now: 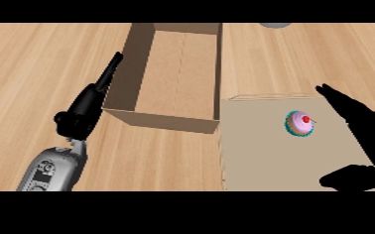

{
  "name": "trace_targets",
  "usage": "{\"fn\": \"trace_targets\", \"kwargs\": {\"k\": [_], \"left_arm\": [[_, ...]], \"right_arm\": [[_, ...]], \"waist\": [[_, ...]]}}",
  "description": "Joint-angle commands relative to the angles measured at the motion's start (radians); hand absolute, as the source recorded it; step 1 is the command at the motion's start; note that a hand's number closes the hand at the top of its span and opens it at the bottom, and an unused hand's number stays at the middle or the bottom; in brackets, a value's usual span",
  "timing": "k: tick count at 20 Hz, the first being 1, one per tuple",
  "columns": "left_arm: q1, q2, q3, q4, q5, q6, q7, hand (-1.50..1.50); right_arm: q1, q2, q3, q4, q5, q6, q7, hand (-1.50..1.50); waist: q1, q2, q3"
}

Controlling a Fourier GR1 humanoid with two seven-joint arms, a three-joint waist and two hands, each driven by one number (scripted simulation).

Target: Pick the cupcake from the tray and place it in the cardboard box

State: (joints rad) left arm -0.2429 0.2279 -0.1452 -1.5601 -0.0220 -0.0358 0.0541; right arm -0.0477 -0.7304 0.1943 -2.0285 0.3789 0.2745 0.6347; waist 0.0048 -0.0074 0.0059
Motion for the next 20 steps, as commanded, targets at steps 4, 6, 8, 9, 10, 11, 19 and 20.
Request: {"fn": "trace_targets", "kwargs": {"k": [4, 6, 8, 9, 10, 11, 19, 20], "left_arm": [[0.057, 0.011, -0.007, -0.015, 0.022, -0.082, 0.031, 0.00], [0.045, -0.054, -0.061, -0.002, -0.036, -0.025, 0.045, 0.00], [0.040, -0.038, -0.016, 0.027, -0.013, -0.042, 0.036, 0.00], [0.066, -0.031, -0.024, -0.030, -0.005, -0.055, 0.062, 0.00], [0.027, -0.045, -0.017, 0.031, -0.022, -0.044, 0.038, 0.00], [-0.011, -0.039, -0.013, 0.043, -0.006, -0.064, 0.069, 0.00], [0.033, -0.062, -0.032, 0.001, -0.055, -0.055, 0.056, 0.00], [-0.012, -0.059, 0.011, 0.061, -0.024, -0.069, 0.044, 0.00]], "right_arm": [[-0.001, 0.056, 0.010, 0.072, 0.100, 0.000, -0.076, -1.50], [-0.027, 0.063, 0.020, 0.059, 0.089, 0.049, -0.025, -1.50], [-0.092, 0.080, -0.009, 0.118, 0.064, 0.077, -0.040, -1.50], [-0.071, 0.069, -0.019, 0.142, 0.071, 0.080, -0.084, -1.50], [-0.037, 0.113, 0.028, 0.084, 0.108, 0.065, -0.022, -1.50], [-0.072, 0.107, 0.030, 0.184, 0.121, 0.061, -0.083, -1.50], [-0.040, 0.136, 0.006, 0.226, 0.166, 0.073, -0.141, -1.50], [-0.044, 0.136, 0.012, 0.215, 0.168, 0.103, -0.106, -1.50]], "waist": [[-0.004, 0.008, -0.006], [-0.005, 0.008, -0.006], [-0.001, 0.009, -0.006], [0.000, 0.008, -0.006], [-0.007, 0.008, -0.006], [-0.003, 0.010, -0.006], [-0.005, 0.008, -0.005], [-0.008, 0.008, -0.006]]}}
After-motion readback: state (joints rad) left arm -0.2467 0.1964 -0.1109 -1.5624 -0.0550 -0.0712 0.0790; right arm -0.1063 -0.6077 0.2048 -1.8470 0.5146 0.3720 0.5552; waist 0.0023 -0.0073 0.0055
